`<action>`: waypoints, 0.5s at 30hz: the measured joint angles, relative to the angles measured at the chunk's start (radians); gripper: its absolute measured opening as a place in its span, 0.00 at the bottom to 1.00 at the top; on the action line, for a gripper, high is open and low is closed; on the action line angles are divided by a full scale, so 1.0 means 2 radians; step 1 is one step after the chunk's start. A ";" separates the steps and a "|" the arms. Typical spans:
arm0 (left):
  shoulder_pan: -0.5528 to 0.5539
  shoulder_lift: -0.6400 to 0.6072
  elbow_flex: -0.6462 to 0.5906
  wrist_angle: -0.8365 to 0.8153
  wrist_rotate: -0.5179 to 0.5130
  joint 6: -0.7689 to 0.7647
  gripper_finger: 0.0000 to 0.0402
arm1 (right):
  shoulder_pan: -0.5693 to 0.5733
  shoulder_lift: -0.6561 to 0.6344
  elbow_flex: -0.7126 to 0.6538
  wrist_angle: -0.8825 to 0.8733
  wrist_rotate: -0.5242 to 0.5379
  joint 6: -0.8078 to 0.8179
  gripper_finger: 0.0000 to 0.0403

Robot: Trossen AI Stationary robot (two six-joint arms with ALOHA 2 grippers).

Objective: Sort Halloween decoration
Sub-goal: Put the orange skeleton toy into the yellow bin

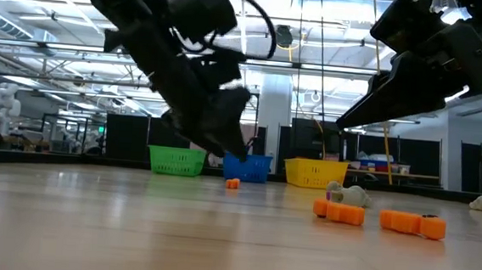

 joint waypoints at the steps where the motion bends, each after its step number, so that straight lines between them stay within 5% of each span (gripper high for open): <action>1: 0.000 0.007 0.000 0.000 -0.008 -0.001 0.75 | 0.000 0.000 0.000 0.000 0.000 0.000 0.52; 15: -0.008 0.060 0.010 0.021 -0.050 -0.013 0.75 | 0.000 0.000 0.000 -0.001 0.000 0.000 0.52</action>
